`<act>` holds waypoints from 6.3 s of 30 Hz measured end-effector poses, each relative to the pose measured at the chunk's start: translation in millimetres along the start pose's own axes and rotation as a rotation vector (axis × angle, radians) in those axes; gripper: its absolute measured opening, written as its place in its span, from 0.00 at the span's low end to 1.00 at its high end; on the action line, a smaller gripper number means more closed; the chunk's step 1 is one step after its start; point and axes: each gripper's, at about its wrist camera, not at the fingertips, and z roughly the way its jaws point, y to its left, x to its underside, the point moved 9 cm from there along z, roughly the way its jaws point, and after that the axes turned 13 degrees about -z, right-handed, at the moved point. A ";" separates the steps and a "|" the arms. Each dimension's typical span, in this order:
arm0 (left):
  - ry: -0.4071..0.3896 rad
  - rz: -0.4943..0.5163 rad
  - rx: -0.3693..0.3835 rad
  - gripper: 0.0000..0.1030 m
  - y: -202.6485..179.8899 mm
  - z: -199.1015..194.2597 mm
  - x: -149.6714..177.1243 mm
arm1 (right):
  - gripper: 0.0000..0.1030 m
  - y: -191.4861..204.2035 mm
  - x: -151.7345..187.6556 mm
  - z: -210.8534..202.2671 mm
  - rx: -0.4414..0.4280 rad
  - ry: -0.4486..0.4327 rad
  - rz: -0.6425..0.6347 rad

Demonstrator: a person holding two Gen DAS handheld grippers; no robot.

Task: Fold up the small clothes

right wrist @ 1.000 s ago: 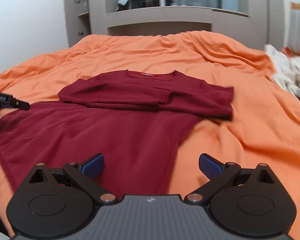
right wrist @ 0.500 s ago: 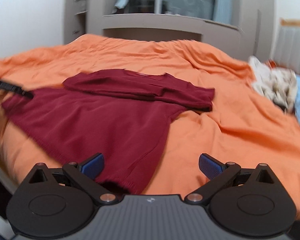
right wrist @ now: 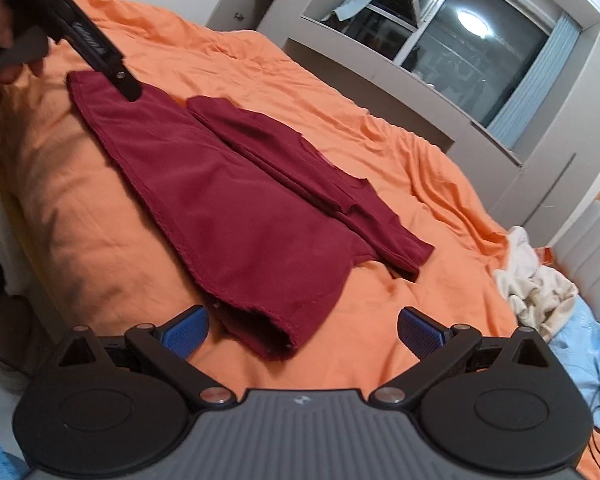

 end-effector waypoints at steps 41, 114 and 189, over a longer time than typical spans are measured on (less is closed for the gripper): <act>0.041 0.294 -0.027 0.96 -46.2 3.5 36.8 | 0.07 -40.7 -34.1 11.5 0.003 -0.241 0.234; -0.202 0.038 -0.082 0.05 -19.0 117.8 -167.5 | 0.06 -198.1 -97.1 226.6 0.095 -0.248 0.247; -0.033 -0.184 -0.166 0.99 4.3 153.5 -120.3 | 1.00 -208.1 -28.5 221.9 0.084 -0.036 0.484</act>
